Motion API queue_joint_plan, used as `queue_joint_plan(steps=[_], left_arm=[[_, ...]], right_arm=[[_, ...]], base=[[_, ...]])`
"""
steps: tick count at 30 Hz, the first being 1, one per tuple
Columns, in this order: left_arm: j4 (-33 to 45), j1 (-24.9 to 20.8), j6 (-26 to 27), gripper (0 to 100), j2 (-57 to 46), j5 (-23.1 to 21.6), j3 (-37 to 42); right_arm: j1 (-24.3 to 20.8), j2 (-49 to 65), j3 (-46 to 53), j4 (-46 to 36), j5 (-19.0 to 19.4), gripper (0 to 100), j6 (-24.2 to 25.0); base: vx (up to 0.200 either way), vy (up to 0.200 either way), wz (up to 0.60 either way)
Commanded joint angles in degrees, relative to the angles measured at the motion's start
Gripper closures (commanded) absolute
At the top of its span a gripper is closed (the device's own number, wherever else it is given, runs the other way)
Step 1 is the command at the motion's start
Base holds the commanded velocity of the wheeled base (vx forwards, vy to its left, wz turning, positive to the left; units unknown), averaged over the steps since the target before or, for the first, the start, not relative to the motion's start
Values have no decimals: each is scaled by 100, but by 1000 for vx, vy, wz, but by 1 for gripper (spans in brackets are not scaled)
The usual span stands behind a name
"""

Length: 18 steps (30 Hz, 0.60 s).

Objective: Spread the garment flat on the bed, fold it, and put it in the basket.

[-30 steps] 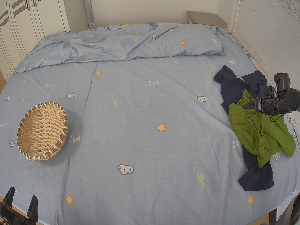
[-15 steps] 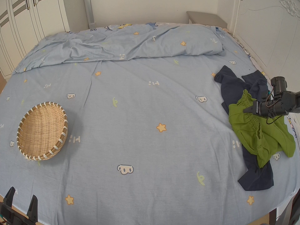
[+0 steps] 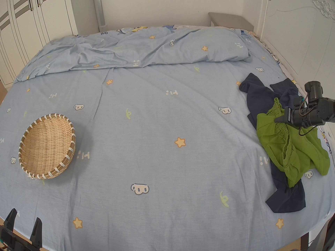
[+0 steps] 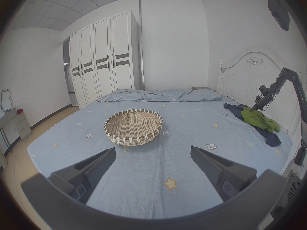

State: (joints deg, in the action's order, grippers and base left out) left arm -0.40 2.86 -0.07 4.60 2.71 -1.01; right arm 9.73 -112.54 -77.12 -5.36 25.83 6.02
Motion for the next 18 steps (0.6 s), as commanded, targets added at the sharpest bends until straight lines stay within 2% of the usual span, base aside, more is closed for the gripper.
queue_joint_plan(steps=[1,8,12,15,18], left_arm=[[-4,4,-1,0,-3,2,101],[-4,4,-1,0,-3,2,101],[-4,4,-1,0,-3,2,101],[-4,4,-1,0,-3,2,101],[-4,4,-1,0,-3,2,101]], right_arm=[[-68,804,-14,-483,317,100,110],[-542,1604,153,-1160,335,100,154],[-1157,2175,83,-1696,317,100,549],[-1852,2360,92,-1766,71,100,1059],[-2546,2377,153,-1705,-447,100,1472]], base=[[0,0,0],[0,0,0],[0,0,0],[0,0,0],[0,0,0]])
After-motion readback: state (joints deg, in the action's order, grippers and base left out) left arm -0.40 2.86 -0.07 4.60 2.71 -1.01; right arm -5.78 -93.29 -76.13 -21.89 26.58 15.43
